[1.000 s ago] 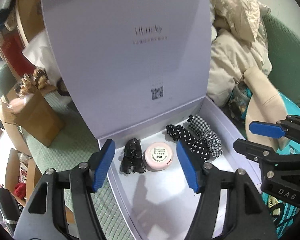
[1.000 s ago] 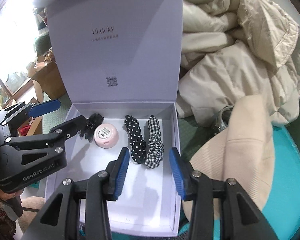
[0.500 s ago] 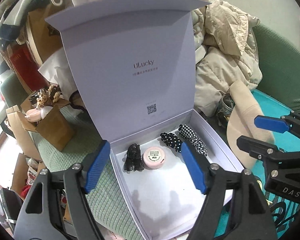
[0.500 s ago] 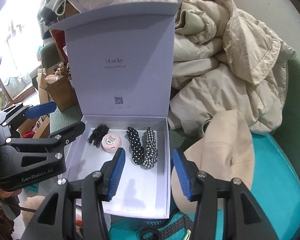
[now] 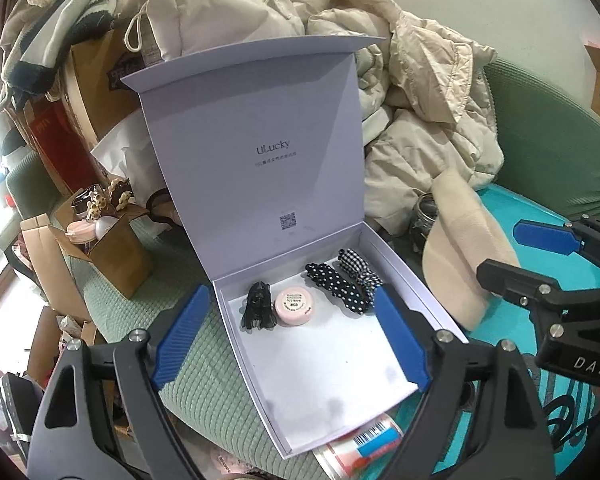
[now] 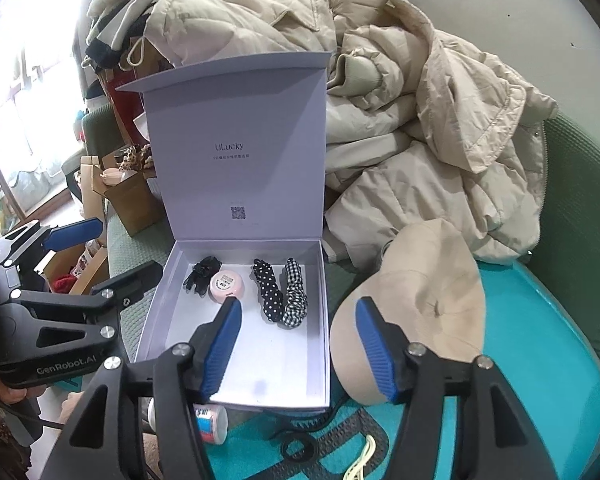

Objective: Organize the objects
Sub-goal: 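Withdraw both tools from the box back over the remaining accessories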

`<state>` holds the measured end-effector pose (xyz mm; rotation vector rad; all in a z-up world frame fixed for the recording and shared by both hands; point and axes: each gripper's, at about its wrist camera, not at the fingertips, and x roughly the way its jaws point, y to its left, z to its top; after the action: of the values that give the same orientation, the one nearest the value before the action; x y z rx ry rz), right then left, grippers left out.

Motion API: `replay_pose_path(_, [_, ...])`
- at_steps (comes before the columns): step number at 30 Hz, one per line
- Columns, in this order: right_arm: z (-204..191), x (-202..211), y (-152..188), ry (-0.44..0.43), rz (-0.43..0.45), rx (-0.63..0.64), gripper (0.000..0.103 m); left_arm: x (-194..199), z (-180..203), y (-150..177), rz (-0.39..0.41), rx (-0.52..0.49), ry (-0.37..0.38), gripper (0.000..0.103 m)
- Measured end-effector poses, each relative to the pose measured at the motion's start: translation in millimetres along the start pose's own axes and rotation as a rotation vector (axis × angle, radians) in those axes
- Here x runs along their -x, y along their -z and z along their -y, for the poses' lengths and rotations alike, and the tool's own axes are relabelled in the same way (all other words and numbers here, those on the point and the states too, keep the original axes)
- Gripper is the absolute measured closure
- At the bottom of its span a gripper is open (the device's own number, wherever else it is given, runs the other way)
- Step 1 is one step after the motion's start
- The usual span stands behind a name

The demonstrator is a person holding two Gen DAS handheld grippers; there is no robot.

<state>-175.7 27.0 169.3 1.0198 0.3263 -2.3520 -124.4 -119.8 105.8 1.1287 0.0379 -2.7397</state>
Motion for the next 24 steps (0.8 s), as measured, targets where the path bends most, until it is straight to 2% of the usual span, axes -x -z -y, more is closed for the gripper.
replay_pose_path(2, [0.6,6.2,3.7,-0.001,0.008,-0.008,0.033,6.0,3.0,3.2,0.002,-0.004,0.000,0.017])
replay_pose_path(13, [2.3,28.3,30.3,0.001,0.013,-0.033,0.033,32.8,14.1,25.9,0.014,-0.013,0.028,0.014])
replay_pose_path(24, [6.1,29.3,59.2,-0.005,-0.012,-0.063,0.033,36.4,27.8,52.7,-0.026,-0.029,0.061,0.014])
